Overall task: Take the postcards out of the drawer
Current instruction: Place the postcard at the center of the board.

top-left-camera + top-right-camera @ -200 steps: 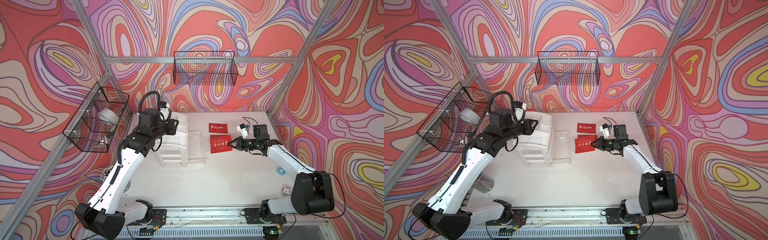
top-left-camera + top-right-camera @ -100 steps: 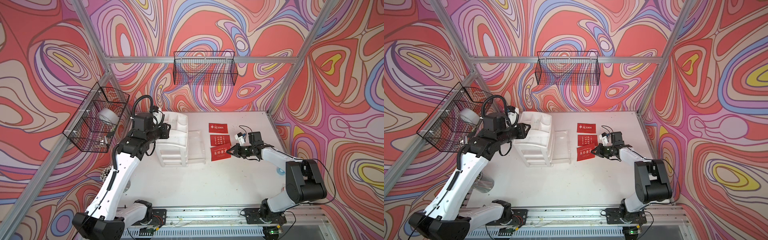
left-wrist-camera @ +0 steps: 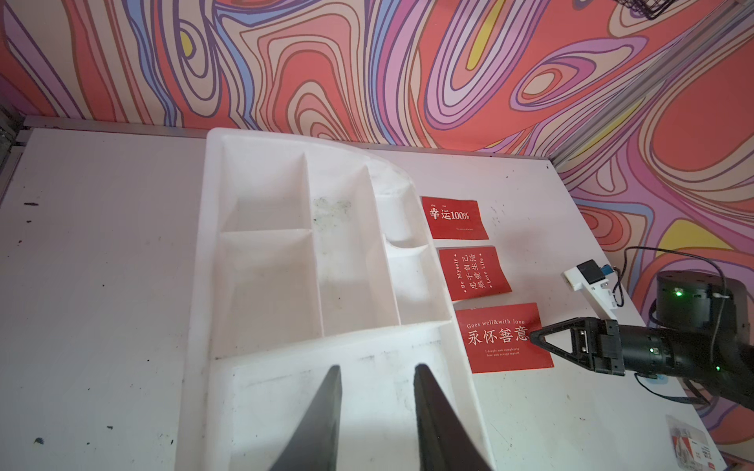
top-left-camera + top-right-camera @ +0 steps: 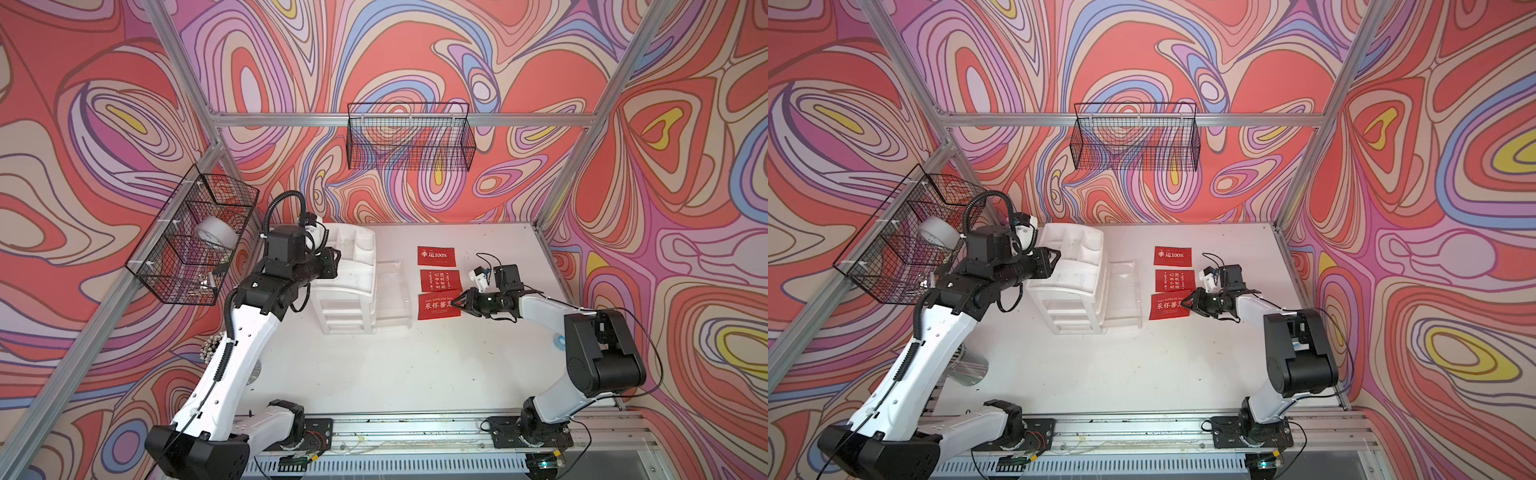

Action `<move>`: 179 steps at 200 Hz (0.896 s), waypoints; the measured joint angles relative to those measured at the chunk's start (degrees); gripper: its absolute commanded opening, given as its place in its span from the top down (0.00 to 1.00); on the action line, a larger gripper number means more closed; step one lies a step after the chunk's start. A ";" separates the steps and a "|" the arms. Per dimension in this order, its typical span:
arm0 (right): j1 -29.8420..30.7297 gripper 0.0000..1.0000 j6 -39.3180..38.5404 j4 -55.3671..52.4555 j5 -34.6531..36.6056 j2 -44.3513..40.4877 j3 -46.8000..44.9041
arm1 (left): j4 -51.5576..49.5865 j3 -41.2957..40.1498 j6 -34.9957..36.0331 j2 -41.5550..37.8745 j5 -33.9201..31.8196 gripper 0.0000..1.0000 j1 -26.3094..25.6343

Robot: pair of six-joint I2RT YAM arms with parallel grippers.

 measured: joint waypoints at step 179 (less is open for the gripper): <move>-1.31 0.94 -1.07 -1.22 2.49 1.57 0.11 | -0.04 0.00 0.61 -0.11 0.04 0.66 1.18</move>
